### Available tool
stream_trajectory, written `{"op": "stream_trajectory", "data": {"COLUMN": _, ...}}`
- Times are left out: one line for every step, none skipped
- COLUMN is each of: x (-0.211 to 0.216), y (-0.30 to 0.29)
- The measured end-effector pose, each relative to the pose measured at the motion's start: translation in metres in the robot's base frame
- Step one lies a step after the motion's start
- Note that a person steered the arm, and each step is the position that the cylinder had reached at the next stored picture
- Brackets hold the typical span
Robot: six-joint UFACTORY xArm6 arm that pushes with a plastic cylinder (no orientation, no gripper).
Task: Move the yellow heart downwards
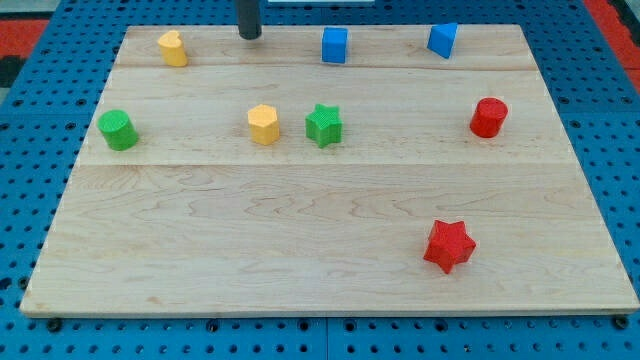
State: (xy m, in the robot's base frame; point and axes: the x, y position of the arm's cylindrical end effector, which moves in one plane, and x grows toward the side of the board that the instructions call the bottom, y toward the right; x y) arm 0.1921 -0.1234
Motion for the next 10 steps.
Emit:
{"op": "stream_trajectory", "data": {"x": 0.000, "y": -0.111}}
{"op": "stream_trajectory", "data": {"x": 0.046, "y": -0.100}}
{"op": "stream_trajectory", "data": {"x": 0.068, "y": -0.038}}
{"op": "stream_trajectory", "data": {"x": 0.019, "y": -0.042}}
{"op": "stream_trajectory", "data": {"x": 0.064, "y": 0.000}}
{"op": "stream_trajectory", "data": {"x": 0.131, "y": -0.023}}
{"op": "stream_trajectory", "data": {"x": 0.160, "y": -0.009}}
{"op": "stream_trajectory", "data": {"x": 0.174, "y": 0.000}}
{"op": "stream_trajectory", "data": {"x": 0.182, "y": -0.006}}
{"op": "stream_trajectory", "data": {"x": 0.142, "y": 0.034}}
